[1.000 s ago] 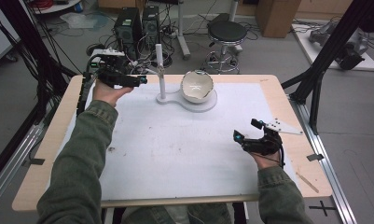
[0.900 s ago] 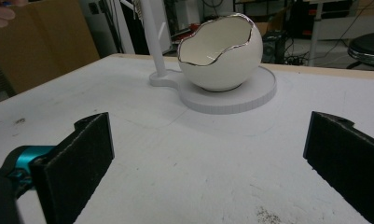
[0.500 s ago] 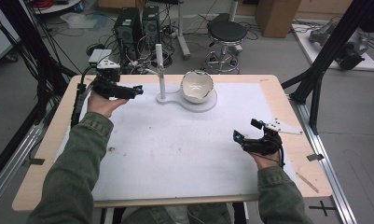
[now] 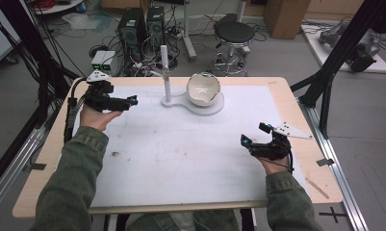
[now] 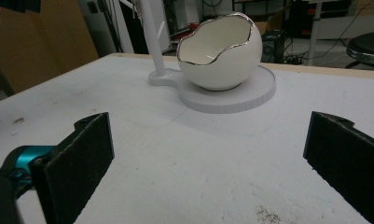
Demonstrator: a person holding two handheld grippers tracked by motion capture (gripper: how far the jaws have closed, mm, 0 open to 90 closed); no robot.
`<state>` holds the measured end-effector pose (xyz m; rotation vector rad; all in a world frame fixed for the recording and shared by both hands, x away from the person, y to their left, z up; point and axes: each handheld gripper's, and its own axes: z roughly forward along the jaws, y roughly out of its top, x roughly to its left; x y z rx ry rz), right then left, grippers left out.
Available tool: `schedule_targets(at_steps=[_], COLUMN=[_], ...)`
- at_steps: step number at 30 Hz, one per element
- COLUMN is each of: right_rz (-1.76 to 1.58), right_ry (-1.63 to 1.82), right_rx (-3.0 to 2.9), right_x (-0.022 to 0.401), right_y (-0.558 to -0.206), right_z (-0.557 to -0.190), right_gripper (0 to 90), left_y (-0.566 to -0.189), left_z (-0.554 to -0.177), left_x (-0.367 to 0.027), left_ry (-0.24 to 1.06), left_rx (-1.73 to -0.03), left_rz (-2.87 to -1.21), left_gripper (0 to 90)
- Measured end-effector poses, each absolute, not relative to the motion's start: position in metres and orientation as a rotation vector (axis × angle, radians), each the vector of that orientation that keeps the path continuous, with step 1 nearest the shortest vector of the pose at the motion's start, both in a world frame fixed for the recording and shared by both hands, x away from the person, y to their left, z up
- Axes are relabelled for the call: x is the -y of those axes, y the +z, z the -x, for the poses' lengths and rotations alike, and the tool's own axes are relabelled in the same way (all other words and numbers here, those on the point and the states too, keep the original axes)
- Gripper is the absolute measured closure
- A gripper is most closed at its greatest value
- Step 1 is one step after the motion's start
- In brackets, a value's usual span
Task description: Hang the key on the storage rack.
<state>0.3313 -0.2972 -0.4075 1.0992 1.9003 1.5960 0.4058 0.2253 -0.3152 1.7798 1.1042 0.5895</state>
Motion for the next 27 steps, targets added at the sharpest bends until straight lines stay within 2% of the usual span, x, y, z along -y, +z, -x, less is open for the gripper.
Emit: schedule_targets(at_steps=[27], right_rz=[-1.115], right_ry=[1.595], right_rx=[-1.884], right_x=[0.299], right_y=[-0.407], right_z=[-0.33], right_gripper=[0.5], left_y=[-0.35], left_z=[-0.351], left_x=[-0.279], left_ry=[0.632], left_rx=[-1.21], left_rz=[-1.577], left_gripper=[3.1])
